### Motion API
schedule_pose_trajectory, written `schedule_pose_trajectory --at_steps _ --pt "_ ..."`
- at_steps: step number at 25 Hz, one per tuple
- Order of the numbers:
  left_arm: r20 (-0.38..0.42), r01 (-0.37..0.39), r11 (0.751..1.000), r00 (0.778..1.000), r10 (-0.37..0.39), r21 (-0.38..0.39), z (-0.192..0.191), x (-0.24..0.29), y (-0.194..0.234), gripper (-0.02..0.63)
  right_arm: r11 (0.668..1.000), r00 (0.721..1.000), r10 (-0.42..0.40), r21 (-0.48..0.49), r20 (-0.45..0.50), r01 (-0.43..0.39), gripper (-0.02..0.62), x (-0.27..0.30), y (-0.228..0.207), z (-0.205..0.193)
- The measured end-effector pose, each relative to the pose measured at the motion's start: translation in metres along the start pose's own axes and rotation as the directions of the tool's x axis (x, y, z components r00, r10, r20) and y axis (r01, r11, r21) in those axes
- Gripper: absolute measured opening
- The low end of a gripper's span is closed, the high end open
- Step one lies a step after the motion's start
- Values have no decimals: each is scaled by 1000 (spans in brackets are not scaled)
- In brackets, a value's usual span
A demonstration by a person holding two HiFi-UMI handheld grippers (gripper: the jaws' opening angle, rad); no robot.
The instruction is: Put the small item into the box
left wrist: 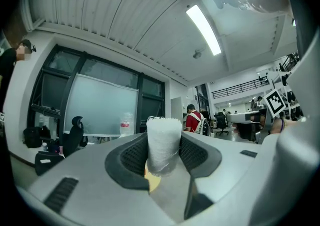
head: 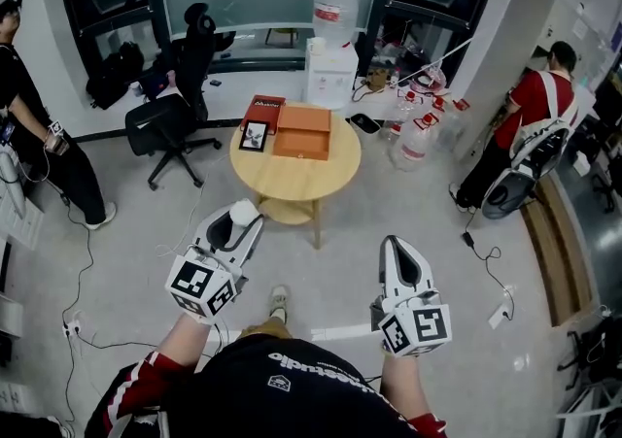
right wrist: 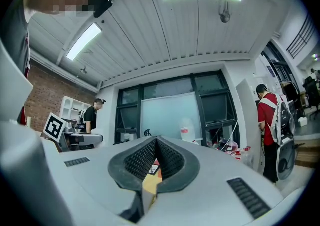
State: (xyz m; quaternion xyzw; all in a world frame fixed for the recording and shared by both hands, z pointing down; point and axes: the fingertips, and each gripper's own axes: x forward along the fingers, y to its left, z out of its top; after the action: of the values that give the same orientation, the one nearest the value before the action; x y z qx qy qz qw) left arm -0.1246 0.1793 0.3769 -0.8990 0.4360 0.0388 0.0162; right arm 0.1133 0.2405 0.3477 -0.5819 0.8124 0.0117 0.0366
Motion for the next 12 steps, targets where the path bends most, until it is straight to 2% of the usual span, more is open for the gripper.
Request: schedule_pose_trajectory --at_steps 5,12 --pt "-9 -11 999 1000 11 -36 -6 23 14 186 998 999 -1 59 32 -1 25 20 -15 1" --pt "-9 -12 998 1000 12 -57 -15 61 28 186 997 1000 -10 77 5 9 26 52 -42 -9"
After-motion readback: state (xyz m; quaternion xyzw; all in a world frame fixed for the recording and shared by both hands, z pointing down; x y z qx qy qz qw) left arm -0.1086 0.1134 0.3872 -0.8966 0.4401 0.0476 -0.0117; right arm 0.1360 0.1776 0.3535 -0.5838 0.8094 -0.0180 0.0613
